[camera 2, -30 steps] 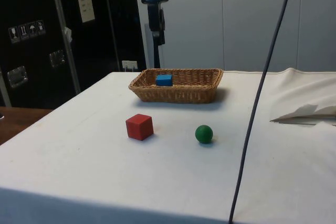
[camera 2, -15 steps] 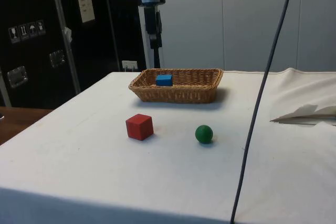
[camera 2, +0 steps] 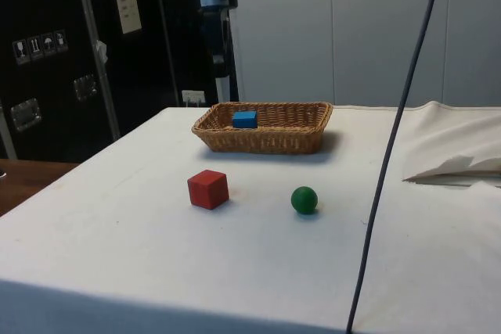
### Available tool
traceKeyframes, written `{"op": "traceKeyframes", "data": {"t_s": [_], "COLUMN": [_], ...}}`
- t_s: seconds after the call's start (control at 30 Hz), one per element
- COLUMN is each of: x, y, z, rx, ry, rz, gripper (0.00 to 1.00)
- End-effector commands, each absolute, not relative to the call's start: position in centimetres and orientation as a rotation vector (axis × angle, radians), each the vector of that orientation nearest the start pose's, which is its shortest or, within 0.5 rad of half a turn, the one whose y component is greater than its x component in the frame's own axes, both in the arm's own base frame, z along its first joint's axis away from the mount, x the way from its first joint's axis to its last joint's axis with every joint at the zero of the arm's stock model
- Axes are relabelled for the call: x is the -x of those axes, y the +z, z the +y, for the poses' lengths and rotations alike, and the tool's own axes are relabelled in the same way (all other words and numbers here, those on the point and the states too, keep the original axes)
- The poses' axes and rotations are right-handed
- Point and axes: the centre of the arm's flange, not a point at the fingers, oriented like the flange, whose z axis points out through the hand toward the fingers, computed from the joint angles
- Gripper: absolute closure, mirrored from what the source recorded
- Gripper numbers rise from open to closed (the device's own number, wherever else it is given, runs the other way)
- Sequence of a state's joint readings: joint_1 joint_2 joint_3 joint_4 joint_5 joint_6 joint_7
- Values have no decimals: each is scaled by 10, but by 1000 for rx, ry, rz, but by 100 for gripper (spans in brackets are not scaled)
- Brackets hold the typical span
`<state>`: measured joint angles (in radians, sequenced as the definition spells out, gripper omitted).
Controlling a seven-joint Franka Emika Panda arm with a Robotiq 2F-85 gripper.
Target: Place all non-red objects into the basket.
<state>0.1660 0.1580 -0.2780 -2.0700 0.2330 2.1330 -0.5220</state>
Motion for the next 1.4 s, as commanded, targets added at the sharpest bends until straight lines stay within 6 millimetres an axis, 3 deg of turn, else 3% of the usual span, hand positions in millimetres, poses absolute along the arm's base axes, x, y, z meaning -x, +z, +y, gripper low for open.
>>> {"op": "traceKeyframes", "data": {"t_s": [0.0,1.0,1.37], "x": [-562,-576,-565], "y": [352,335,334], "z": [-44,5,24], "rx": [2949,2955,2959], "ry": [38,-39,-86], "rz": [-405,-394,-396], "gripper": [0,0,0]}}
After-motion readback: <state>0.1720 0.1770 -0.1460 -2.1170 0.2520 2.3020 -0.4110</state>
